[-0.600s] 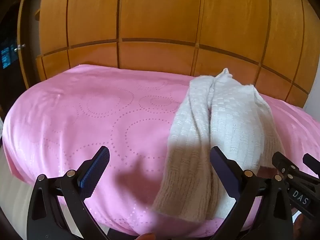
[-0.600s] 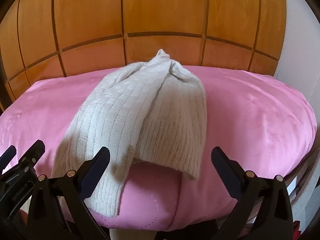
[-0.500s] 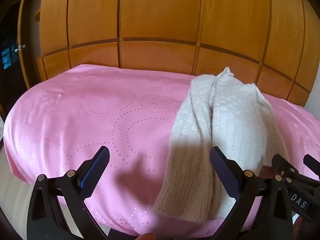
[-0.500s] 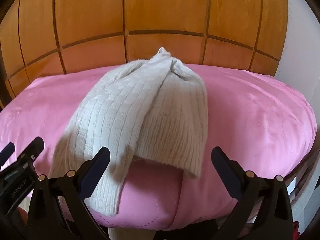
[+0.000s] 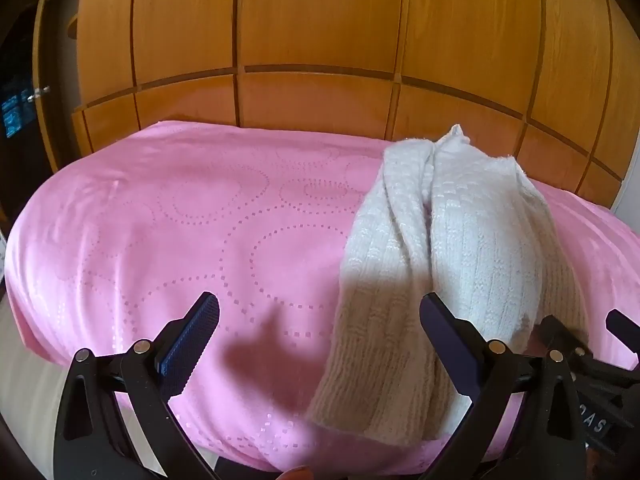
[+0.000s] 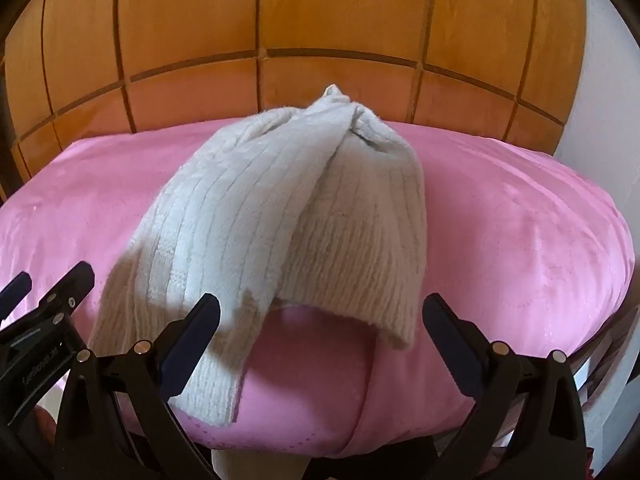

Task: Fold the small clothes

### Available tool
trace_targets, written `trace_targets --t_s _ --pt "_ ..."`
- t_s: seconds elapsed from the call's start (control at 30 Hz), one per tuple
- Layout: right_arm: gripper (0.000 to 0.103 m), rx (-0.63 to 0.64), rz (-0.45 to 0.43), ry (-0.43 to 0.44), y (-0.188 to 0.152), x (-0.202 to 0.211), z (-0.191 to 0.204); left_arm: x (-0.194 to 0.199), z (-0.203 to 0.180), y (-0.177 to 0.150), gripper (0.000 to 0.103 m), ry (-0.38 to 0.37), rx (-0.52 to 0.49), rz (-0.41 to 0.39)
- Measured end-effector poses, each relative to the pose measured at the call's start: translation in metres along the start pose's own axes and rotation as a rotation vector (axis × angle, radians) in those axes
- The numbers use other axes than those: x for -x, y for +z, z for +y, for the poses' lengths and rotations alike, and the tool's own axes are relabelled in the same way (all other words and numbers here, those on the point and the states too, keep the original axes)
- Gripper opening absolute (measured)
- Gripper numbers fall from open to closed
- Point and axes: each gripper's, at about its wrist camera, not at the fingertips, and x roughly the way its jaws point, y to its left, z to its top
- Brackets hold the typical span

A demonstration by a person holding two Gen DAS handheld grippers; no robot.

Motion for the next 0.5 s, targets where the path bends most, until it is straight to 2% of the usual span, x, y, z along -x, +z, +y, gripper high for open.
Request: trace_targets --t_s 0.5 --pt "0.101 0.033 0.006 -0.019 -0.0020 0.0058 0.0049 0.0005 0.0025 0.0011 0.099 0.011 0.016 -0.004"
